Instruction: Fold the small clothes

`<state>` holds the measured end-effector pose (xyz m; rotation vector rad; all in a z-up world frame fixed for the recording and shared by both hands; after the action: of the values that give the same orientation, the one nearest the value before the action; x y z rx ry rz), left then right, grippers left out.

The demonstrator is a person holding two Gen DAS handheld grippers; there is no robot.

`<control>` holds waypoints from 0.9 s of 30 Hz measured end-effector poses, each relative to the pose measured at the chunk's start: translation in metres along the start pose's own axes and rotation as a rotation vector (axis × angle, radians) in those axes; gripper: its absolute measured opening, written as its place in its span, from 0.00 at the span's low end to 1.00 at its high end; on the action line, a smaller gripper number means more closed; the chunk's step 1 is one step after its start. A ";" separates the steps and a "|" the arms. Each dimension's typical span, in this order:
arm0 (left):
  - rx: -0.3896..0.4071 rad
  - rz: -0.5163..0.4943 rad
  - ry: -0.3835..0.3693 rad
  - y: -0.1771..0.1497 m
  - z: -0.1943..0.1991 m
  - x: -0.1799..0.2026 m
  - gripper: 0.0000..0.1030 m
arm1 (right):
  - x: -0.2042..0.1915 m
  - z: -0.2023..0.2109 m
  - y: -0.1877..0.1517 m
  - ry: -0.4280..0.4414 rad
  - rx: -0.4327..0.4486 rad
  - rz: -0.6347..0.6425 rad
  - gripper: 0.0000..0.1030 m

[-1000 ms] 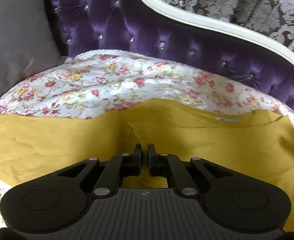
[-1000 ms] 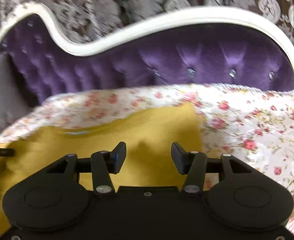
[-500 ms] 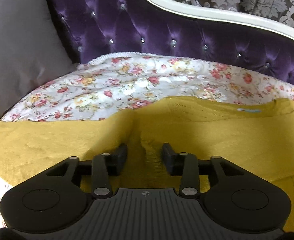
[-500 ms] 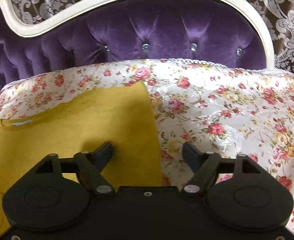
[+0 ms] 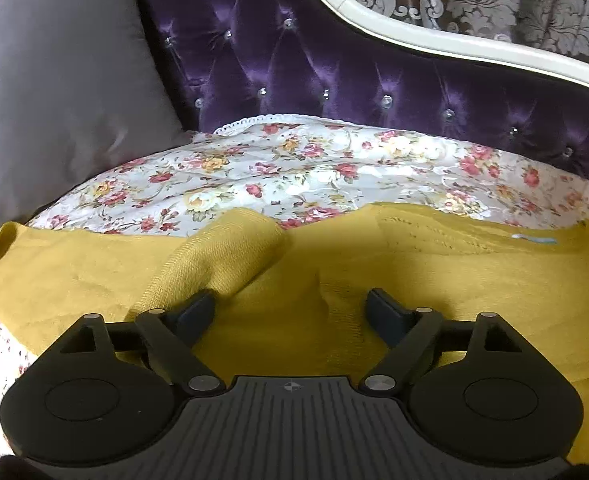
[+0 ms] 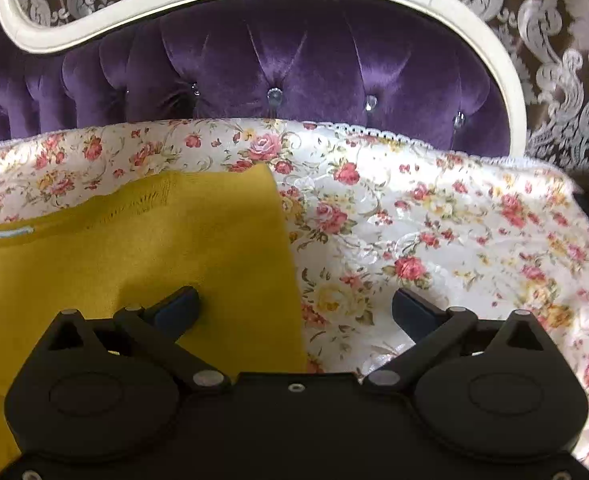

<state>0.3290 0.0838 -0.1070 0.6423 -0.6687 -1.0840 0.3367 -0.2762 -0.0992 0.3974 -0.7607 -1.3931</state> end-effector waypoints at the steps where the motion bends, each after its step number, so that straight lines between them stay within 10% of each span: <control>1: 0.001 -0.001 0.003 0.000 0.000 0.000 0.82 | -0.002 0.001 0.001 -0.012 -0.001 0.011 0.99; 22: -0.181 0.010 -0.103 0.022 -0.001 0.001 0.82 | -0.015 0.014 0.019 -0.036 -0.046 0.106 0.99; 27: -0.099 0.010 -0.153 0.037 0.033 -0.010 0.82 | -0.020 0.047 0.031 -0.053 0.034 0.118 0.99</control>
<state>0.3223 0.1012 -0.0598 0.4742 -0.7440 -1.1574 0.3271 -0.2429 -0.0504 0.3378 -0.8391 -1.2859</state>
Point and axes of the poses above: each gripper's, at about its wrist camera, not at the fingertips, and z roughly against the way its jaws point, x to its right, y to its top, the point moved 2 cm from there along -z, roughly the way its jaws point, and after that the axes turned 15 degrees about z, right-handed, at the moved point
